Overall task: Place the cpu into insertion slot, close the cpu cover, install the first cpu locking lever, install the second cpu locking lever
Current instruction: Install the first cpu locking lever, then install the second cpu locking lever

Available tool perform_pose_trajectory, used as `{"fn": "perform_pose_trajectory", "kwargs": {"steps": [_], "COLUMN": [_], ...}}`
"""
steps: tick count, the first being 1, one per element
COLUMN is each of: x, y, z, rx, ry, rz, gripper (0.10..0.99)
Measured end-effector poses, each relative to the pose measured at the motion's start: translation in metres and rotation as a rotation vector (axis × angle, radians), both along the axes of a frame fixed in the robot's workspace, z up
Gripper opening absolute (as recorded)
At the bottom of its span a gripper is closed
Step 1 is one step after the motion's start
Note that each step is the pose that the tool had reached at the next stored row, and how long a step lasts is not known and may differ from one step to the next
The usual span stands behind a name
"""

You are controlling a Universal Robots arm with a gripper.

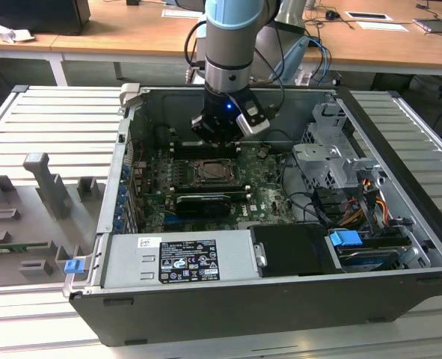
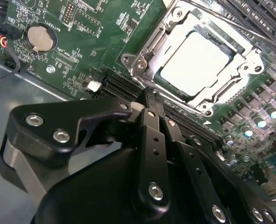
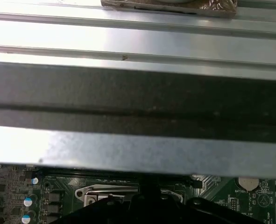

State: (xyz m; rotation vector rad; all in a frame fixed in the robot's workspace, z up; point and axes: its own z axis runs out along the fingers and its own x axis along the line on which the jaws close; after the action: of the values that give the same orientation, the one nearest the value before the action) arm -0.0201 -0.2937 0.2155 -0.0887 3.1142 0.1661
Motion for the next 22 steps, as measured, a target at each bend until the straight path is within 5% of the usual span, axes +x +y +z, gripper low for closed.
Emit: {"fn": "perform_pose_trajectory", "kwargs": {"steps": [22], "x": [0.0000], "y": [-0.0087], "z": [0.0024], "rx": [0.000], "ry": [0.0001], "rz": [0.000], "gripper": [0.106]}}
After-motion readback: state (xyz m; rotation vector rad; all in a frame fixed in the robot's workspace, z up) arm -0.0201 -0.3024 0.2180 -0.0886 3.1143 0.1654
